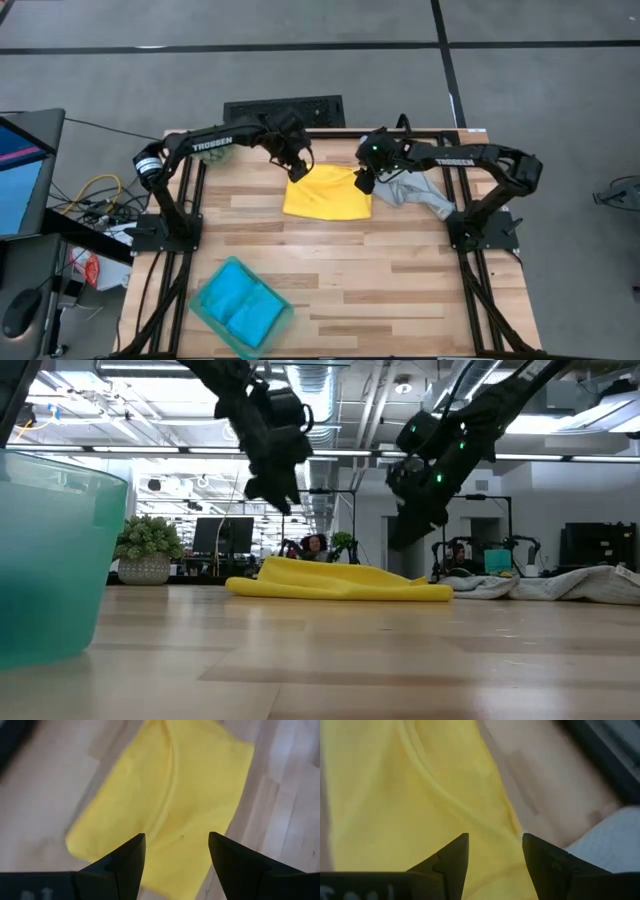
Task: Fold microfiber towels
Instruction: Fold the yellow towel
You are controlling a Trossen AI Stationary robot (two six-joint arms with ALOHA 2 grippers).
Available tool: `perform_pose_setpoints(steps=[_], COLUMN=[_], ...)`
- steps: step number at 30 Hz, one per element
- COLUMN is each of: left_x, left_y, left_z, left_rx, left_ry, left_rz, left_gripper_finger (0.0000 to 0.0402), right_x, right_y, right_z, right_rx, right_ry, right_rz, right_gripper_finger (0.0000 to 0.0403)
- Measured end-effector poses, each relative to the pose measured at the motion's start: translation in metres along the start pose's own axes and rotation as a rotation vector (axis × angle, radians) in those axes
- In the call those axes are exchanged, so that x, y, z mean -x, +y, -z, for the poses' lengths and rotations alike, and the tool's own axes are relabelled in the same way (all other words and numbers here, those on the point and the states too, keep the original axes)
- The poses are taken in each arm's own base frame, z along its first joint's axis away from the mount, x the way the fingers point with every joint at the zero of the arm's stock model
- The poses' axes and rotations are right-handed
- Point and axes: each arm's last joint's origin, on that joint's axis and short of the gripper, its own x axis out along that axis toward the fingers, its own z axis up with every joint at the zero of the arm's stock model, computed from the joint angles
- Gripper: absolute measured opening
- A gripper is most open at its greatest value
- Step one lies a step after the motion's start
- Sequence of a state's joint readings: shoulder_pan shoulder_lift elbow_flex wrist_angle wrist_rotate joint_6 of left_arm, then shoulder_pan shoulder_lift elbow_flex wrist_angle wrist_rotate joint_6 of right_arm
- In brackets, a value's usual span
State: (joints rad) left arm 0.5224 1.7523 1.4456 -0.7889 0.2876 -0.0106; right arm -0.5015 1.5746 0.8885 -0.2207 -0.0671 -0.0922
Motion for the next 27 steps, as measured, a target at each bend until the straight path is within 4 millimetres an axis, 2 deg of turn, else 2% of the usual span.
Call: perform_pose_setpoints(steps=[7, 13, 17, 22, 24, 27], left_x=[-0.039, -0.057, -0.063, -0.072, -0.076, -0.081], left_y=[-0.001, 0.0, 0.003, 0.007, 0.008, 0.01], left_z=[0.031, 0.05, 0.058, 0.069, 0.073, 0.079], left_rx=[0.022, 0.036, 0.042, 0.04, 0.053, 0.071], left_ry=[0.038, 0.055, 0.071, 0.062, 0.041, 0.032], left_rz=[0.063, 0.039, 0.027, -0.002, -0.004, -0.012], left_gripper_finger=[0.021, 0.021, 0.021, 0.021, 0.021, 0.021], right_x=[-0.032, -0.042, -0.038, -0.025, -0.019, -0.014], right_y=[-0.011, -0.013, -0.013, -0.015, -0.016, -0.019], right_z=[0.017, 0.021, 0.019, 0.013, 0.01, 0.009], right_rx=[-0.023, -0.047, -0.066, -0.111, -0.119, -0.152], right_ry=[0.117, 0.13, 0.123, 0.082, 0.061, 0.048], right_rz=[-0.006, 0.001, 0.003, 0.014, 0.021, 0.042], right_gripper_finger=[0.0209, 0.0193, 0.0139, 0.0027, 0.0013, 0.0031])
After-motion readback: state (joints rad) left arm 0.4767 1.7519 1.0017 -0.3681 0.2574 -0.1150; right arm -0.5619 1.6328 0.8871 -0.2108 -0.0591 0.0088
